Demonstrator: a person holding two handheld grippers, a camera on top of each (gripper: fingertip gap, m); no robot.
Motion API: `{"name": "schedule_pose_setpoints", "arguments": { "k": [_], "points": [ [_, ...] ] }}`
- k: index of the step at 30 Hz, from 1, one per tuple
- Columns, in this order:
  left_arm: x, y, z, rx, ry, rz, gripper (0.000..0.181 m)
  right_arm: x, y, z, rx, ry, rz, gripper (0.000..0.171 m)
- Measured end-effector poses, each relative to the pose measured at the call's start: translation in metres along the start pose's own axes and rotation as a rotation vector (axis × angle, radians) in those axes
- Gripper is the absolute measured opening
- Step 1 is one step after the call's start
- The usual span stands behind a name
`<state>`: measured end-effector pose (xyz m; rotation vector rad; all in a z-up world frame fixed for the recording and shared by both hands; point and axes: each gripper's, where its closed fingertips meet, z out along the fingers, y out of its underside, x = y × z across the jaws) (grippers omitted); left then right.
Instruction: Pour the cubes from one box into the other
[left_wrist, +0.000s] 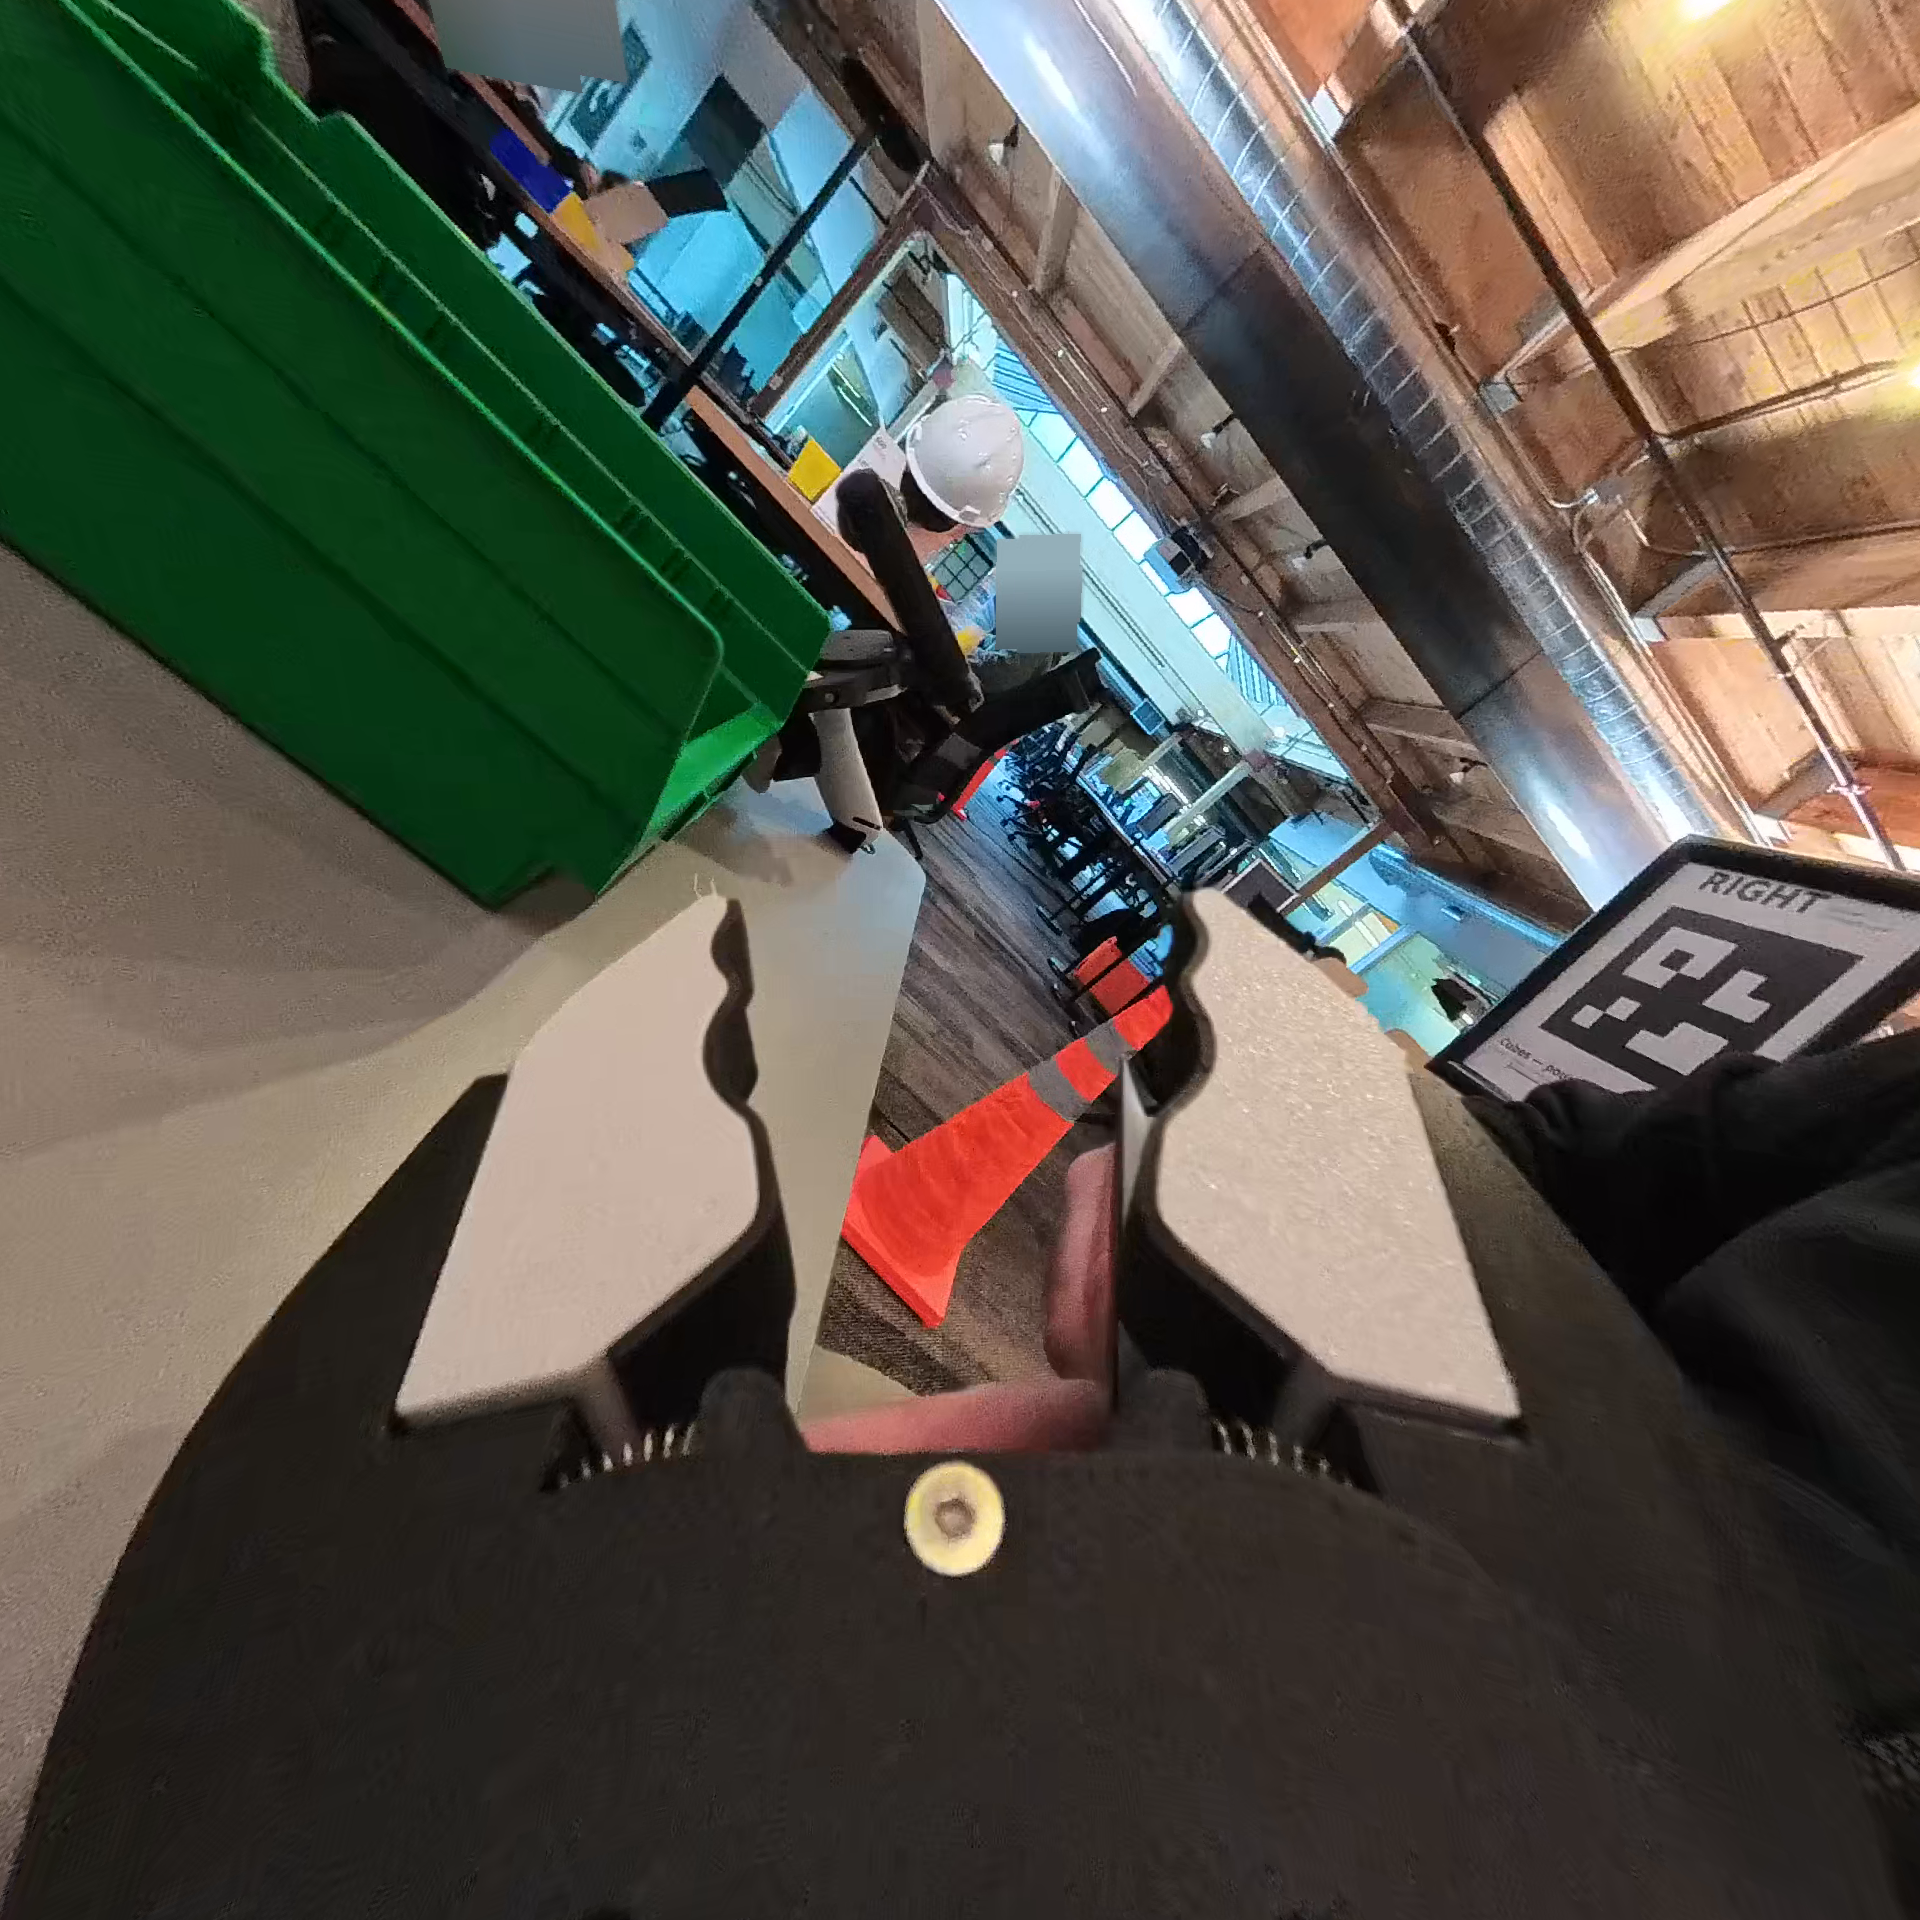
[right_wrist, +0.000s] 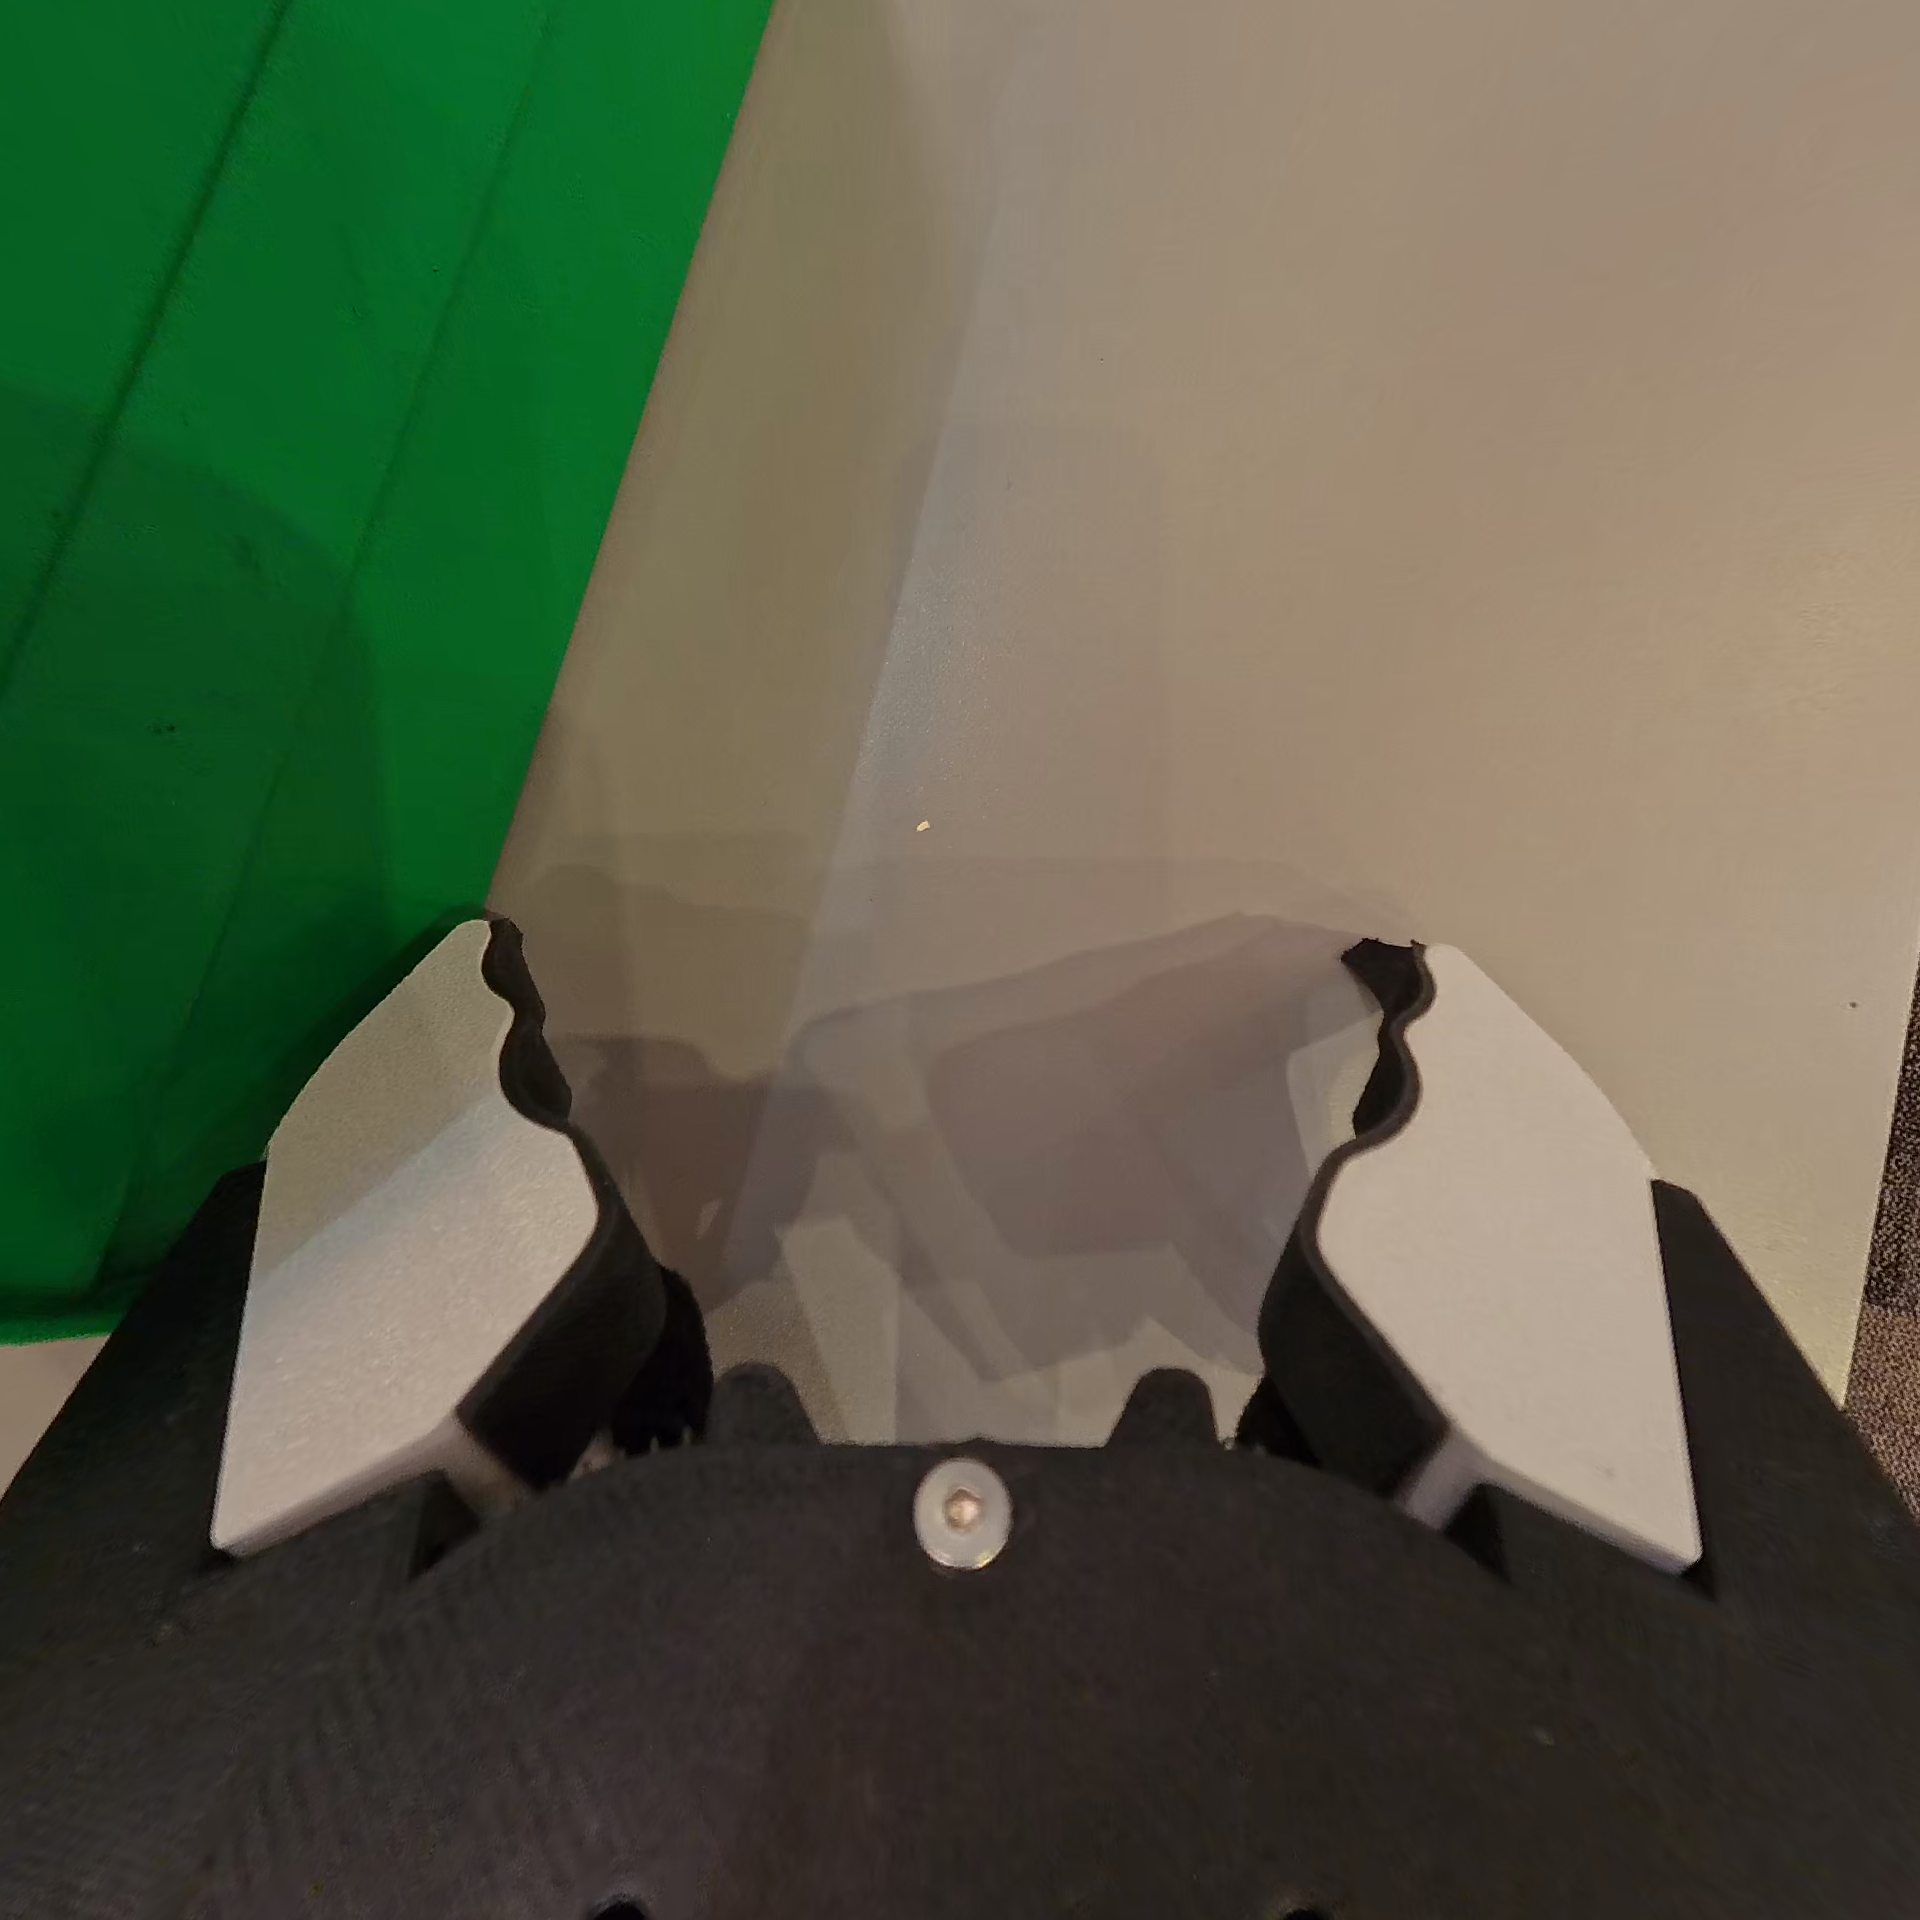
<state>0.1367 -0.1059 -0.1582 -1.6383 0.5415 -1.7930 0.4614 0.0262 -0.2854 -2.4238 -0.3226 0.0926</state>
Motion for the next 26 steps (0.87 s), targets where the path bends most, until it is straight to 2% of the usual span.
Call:
{"name": "schedule_pose_setpoints", "arguments": {
  "k": [3, 11, 14, 17, 24, 26],
  "points": [
    [0.01, 0.0, 0.002, 0.009, 0.053, -0.009, 0.079, 0.0, 0.0, 0.0, 0.0, 0.0, 0.0, 0.142],
    [0.004, 0.013, 0.003, -0.032, 0.026, -0.002, 0.076, 0.0, 0.0, 0.0, 0.0, 0.0, 0.0, 0.142],
    [-0.009, 0.011, 0.001, -0.053, -0.077, 0.034, 0.076, 0.0, 0.0, 0.0, 0.0, 0.0, 0.0, 0.142],
    [-0.013, 0.005, -0.006, -0.025, -0.072, -0.006, 0.074, 0.0, 0.0, 0.0, 0.0, 0.0, 0.0, 0.142],
    [-0.031, 0.008, -0.008, -0.071, -0.195, 0.013, 0.076, 0.0, 0.0, 0.0, 0.0, 0.0, 0.0, 0.142],
    [-0.042, 0.009, -0.01, -0.084, -0.28, 0.02, 0.076, 0.0, 0.0, 0.0, 0.0, 0.0, 0.0, 0.142]
  ]
}}
